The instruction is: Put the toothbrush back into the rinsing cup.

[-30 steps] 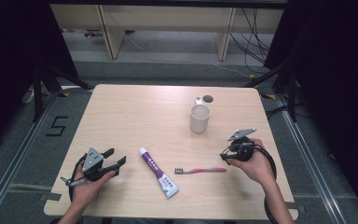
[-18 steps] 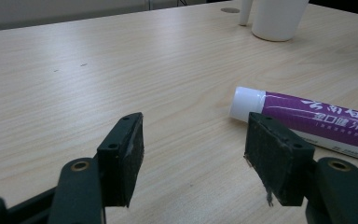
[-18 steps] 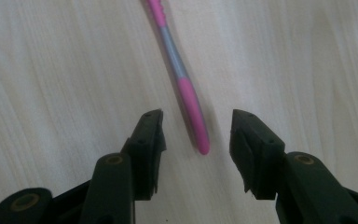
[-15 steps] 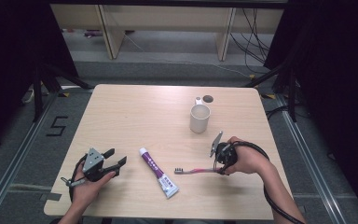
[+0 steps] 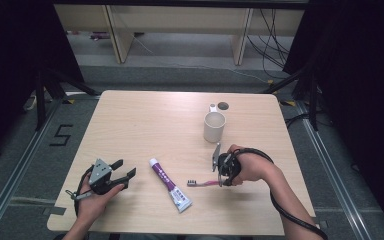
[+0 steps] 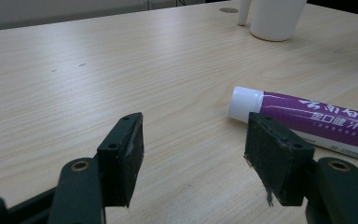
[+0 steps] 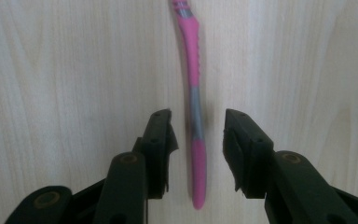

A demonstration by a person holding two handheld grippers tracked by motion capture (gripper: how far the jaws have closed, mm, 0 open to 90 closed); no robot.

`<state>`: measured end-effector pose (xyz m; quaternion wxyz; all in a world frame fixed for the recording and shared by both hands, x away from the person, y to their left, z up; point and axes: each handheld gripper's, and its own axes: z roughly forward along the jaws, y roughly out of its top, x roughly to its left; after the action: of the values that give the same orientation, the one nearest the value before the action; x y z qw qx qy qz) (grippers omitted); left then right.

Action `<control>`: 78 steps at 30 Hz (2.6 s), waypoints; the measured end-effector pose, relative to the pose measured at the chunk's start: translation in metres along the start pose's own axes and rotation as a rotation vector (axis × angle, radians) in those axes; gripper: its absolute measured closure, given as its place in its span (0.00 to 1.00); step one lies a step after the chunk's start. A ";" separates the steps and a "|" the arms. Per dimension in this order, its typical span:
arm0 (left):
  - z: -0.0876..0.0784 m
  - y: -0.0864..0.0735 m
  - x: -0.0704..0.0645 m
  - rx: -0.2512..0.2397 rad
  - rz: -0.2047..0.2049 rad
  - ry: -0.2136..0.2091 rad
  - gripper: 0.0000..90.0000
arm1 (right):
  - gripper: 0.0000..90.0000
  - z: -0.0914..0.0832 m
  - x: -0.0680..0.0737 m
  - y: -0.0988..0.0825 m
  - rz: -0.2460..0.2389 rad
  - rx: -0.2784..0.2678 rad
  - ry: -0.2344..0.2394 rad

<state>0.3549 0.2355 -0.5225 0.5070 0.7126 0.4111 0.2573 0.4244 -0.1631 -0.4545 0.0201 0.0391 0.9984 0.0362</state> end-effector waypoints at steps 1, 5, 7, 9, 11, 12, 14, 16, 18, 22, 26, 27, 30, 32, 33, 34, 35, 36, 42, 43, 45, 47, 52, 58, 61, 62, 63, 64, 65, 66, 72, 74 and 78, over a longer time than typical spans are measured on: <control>0.000 0.000 0.000 0.000 0.001 0.000 0.41 | 0.71 0.002 0.000 0.005 -0.007 0.005 0.006; 0.000 0.000 0.000 0.000 0.001 -0.001 0.41 | 0.72 0.003 -0.001 0.011 -0.017 0.011 0.017; 0.000 0.000 -0.001 -0.004 -0.006 -0.003 0.41 | 0.72 0.004 -0.001 0.012 -0.027 0.007 0.015; 0.000 0.000 -0.001 0.001 -0.002 -0.002 0.41 | 0.73 0.006 -0.002 0.016 -0.046 0.021 0.013; 0.000 0.000 -0.001 0.003 -0.002 -0.001 0.41 | 0.73 0.007 -0.002 0.017 -0.049 0.021 0.014; 0.000 0.000 -0.001 0.004 -0.001 -0.001 0.41 | 0.74 0.008 -0.003 0.017 -0.045 0.021 0.022; 0.000 0.000 -0.001 0.003 -0.001 -0.002 0.41 | 0.74 0.009 -0.002 0.019 -0.041 0.023 0.018; 0.000 0.000 -0.001 0.003 -0.001 -0.001 0.41 | 0.75 0.009 -0.003 0.021 -0.047 0.028 0.024; 0.000 0.000 -0.001 0.004 -0.001 -0.001 0.41 | 0.76 0.009 -0.004 0.023 -0.053 0.022 0.027; 0.000 0.000 -0.001 -0.001 -0.001 -0.004 0.41 | 0.78 0.011 -0.005 0.025 -0.063 0.025 0.043; 0.000 0.000 -0.001 0.004 0.000 -0.002 0.41 | 0.79 0.014 -0.006 0.028 -0.069 0.030 0.047; 0.000 0.000 -0.001 0.004 0.000 -0.003 0.41 | 0.80 0.014 -0.006 0.028 -0.062 0.027 0.051; 0.000 0.000 -0.001 0.000 0.000 -0.004 0.41 | 0.82 0.014 -0.006 0.029 -0.059 0.032 0.063; 0.000 0.000 -0.001 0.001 0.001 -0.003 0.41 | 0.83 0.017 -0.008 0.030 -0.083 0.017 0.062; 0.000 0.000 -0.001 0.000 0.002 -0.003 0.41 | 0.83 0.015 -0.006 0.031 -0.064 0.034 0.063; 0.000 0.000 -0.001 0.000 0.003 -0.003 0.41 | 0.83 0.017 -0.007 0.031 -0.073 0.034 0.067; 0.000 0.000 -0.001 0.001 0.002 -0.003 0.41 | 0.83 0.018 -0.007 0.032 -0.083 0.032 0.070; 0.000 0.000 -0.001 0.001 0.002 -0.004 0.41 | 0.84 0.018 -0.007 0.032 -0.078 0.033 0.069; 0.000 0.000 -0.001 0.001 0.001 -0.004 0.41 | 0.86 0.020 -0.008 0.033 -0.068 0.040 0.077; 0.000 0.000 -0.001 0.001 0.001 -0.005 0.41 | 0.86 0.021 -0.009 0.032 -0.082 0.030 0.076; 0.000 0.000 -0.001 0.001 0.001 -0.005 0.41 | 0.87 0.021 -0.009 0.033 -0.075 0.041 0.075; 0.000 0.000 -0.001 0.001 0.002 -0.005 0.41 | 0.88 0.022 -0.010 0.033 -0.090 0.034 0.070; 0.000 0.000 -0.001 0.001 0.001 -0.005 0.41 | 0.91 0.022 -0.009 0.034 -0.079 0.054 0.050; 0.000 0.000 -0.001 0.002 0.003 -0.005 0.41 | 0.92 0.022 -0.008 0.033 -0.057 0.047 0.050; 0.000 0.000 -0.001 0.002 0.002 -0.005 0.41 | 0.92 0.021 -0.006 0.032 -0.025 0.039 0.051; 0.000 0.000 -0.001 0.003 0.001 -0.005 0.41 | 0.92 0.022 -0.008 0.031 -0.038 0.010 0.055; 0.000 0.000 -0.001 0.007 0.001 -0.001 0.41 | 0.92 0.019 -0.006 0.030 -0.017 0.011 0.050; 0.000 0.000 -0.001 0.008 0.001 0.000 0.41 | 0.93 0.018 -0.008 0.029 -0.026 -0.012 0.046; 0.000 0.000 -0.001 0.009 0.000 0.000 0.41 | 0.93 0.016 -0.008 0.027 -0.018 -0.022 0.039; 0.000 0.000 -0.001 0.008 0.002 0.001 0.41 | 0.92 0.013 -0.007 0.026 0.005 -0.035 0.043; 0.000 0.000 -0.002 0.010 0.005 0.001 0.41 | 0.93 -0.004 -0.004 0.013 0.059 -0.141 -0.010; 0.000 0.000 -0.002 0.009 0.007 0.001 0.41 | 0.93 -0.006 -0.003 0.011 0.074 -0.161 -0.025; 0.000 0.000 -0.002 0.010 0.007 0.001 0.41 | 0.93 -0.016 -0.003 0.000 0.096 -0.284 -0.064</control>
<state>0.3541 0.2341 -0.5222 0.5024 0.7163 0.4102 0.2573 0.4268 -0.1641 -0.4387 0.0557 0.0847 0.9791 0.1765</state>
